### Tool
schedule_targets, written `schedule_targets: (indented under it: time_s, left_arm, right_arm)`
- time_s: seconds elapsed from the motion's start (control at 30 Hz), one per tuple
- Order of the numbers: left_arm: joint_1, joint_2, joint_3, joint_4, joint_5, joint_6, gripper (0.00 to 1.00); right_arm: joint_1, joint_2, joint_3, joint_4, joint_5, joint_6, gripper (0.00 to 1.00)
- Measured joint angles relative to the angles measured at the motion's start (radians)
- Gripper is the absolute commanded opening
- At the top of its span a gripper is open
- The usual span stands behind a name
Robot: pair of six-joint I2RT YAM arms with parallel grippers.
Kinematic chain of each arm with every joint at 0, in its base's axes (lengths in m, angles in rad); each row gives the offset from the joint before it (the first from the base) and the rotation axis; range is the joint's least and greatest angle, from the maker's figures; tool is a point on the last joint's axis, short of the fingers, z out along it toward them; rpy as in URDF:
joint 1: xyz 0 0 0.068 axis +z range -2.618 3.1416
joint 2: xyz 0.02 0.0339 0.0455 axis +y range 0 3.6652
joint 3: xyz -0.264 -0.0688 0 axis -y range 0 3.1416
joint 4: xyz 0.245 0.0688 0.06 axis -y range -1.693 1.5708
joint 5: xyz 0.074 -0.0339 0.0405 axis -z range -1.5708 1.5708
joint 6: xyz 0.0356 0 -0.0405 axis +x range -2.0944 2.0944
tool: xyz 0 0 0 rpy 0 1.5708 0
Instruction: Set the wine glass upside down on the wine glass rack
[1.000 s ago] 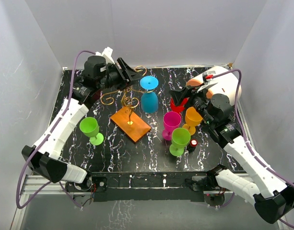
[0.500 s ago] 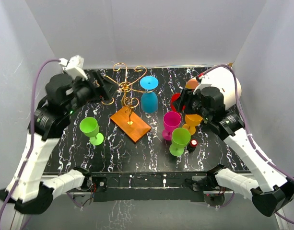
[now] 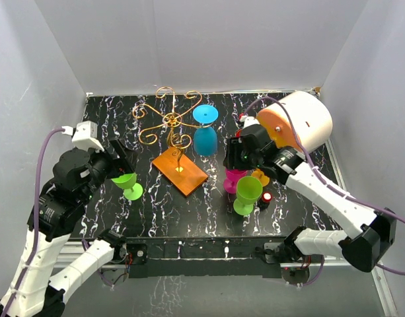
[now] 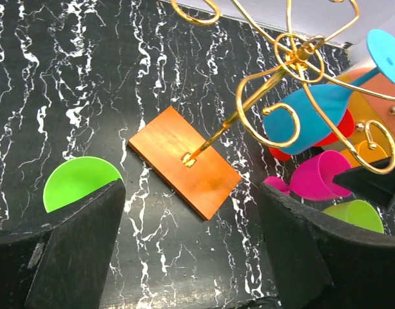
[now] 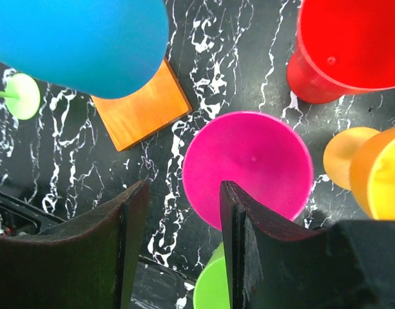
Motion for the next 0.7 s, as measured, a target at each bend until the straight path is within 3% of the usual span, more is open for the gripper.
schedule_targets:
  time_s: [0.27,0.57,0.7]
  left_arm:
    - [0.0,-0.002,-0.01,0.01,-0.043,0.005,0.82]
    - [0.0,0.013,-0.01,0.048,-0.043,0.016,0.82]
    - [0.0,0.023,-0.01,0.051,-0.042,0.02,0.82]
  right_arm:
    - [0.116,0.099,0.006,-0.031,0.109,0.015,0.35]
    - [0.13,0.163,0.006,-0.035,0.168,0.005,0.2]
    - [0.133,0.164,0.006,-0.011,0.171,-0.023,0.06]
